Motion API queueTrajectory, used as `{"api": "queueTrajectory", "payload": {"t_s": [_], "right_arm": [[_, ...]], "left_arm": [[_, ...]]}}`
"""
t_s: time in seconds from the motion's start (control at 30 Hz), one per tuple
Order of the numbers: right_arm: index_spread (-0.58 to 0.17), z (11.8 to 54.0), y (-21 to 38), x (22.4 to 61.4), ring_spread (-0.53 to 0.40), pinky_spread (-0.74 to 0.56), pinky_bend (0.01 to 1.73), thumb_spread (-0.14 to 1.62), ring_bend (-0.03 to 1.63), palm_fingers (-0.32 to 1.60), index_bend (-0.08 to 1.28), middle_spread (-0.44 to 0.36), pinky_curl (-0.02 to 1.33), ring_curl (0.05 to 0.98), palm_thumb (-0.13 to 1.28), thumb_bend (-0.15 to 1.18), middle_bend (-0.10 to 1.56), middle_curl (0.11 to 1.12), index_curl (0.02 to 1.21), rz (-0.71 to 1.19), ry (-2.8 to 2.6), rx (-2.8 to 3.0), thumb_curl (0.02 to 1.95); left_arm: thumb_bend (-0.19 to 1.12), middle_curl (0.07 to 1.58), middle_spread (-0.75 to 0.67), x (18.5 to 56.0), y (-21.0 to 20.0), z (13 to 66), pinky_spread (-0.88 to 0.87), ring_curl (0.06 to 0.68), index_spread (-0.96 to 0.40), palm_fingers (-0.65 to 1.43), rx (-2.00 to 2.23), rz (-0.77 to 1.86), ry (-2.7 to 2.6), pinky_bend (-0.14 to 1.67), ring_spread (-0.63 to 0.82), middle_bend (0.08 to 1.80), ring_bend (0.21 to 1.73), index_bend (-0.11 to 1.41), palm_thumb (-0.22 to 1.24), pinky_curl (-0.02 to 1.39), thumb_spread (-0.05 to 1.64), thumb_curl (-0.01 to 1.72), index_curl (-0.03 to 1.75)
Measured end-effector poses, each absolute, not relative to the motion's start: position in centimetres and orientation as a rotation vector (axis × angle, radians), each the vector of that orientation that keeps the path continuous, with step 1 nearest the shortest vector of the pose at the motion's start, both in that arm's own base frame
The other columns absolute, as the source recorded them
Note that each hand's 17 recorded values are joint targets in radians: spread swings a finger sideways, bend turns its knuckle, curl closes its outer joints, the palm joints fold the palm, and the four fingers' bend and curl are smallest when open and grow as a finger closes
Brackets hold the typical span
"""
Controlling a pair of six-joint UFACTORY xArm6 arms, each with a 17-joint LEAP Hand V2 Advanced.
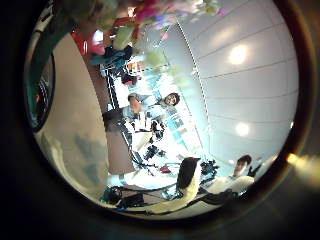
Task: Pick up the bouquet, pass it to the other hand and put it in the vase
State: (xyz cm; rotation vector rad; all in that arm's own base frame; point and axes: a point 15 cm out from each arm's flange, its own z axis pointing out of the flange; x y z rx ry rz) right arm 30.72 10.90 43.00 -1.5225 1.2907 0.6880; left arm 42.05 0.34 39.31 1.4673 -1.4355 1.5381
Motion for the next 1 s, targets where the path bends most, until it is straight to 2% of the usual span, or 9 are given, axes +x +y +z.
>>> {"api": "queueTrajectory", "payload": {"t_s": [0.23,0.37,0.63,0.83,1.0], "right_arm": [[-0.410,42.9,11.8,30.2,-0.047,0.48,0.54,0.95,0.56,0.56,0.20,-0.175,0.15,0.143,0.79,-0.02,0.23,0.37,0.43,0.686,1.241,-1.566,0.56],[-0.415,40.9,11.8,29.3,-0.051,0.47,0.54,0.95,0.56,0.57,0.20,-0.168,0.14,0.140,0.79,-0.02,0.23,0.37,0.43,0.749,1.265,-1.526,0.56],[-0.420,41.4,10.2,28.7,-0.064,0.47,0.56,0.95,0.56,0.58,0.19,-0.145,0.12,0.135,0.79,-0.02,0.23,0.38,0.44,0.731,1.259,-1.501,0.56],[-0.413,40.9,9.8,28.2,-0.050,0.47,0.56,0.95,0.56,0.57,0.19,-0.124,0.10,0.132,0.83,-0.01,0.24,0.38,0.44,0.715,1.299,-1.552,0.57],[-0.407,39.1,9.0,26.8,-0.027,0.46,0.55,0.95,0.56,0.56,0.19,-0.094,0.08,0.132,0.86,-0.02,0.24,0.38,0.44,0.712,1.403,-1.627,0.58]], "left_arm": [[-0.03,0.31,0.55,42.0,0.3,39.3,0.57,0.172,0.23,-0.06,1.467,1.538,-1.435,0.19,0.60,0.18,0.53,0.15,0.08,0.34,0.86,0.35,0.33],[-0.03,0.30,0.55,42.0,0.3,39.3,0.57,0.175,0.23,-0.05,1.467,1.538,-1.435,0.19,0.59,0.18,0.52,0.16,0.08,0.33,0.86,0.34,0.32],[-0.03,0.29,0.54,42.0,0.3,39.3,0.57,0.181,0.23,-0.04,1.467,1.538,-1.435,0.19,0.59,0.18,0.50,0.16,0.09,0.31,0.88,0.34,0.31],[-0.01,0.29,0.53,42.0,0.3,39.3,0.57,0.185,0.23,-0.01,1.467,1.538,-1.435,0.19,0.60,0.19,0.49,0.17,0.21,0.30,0.94,0.35,0.31],[-0.01,0.31,0.46,42.0,0.3,39.3,0.55,0.182,0.20,0.09,1.467,1.538,-1.435,0.16,0.57,0.23,0.48,0.21,0.31,0.28,0.98,0.36,0.33]]}}
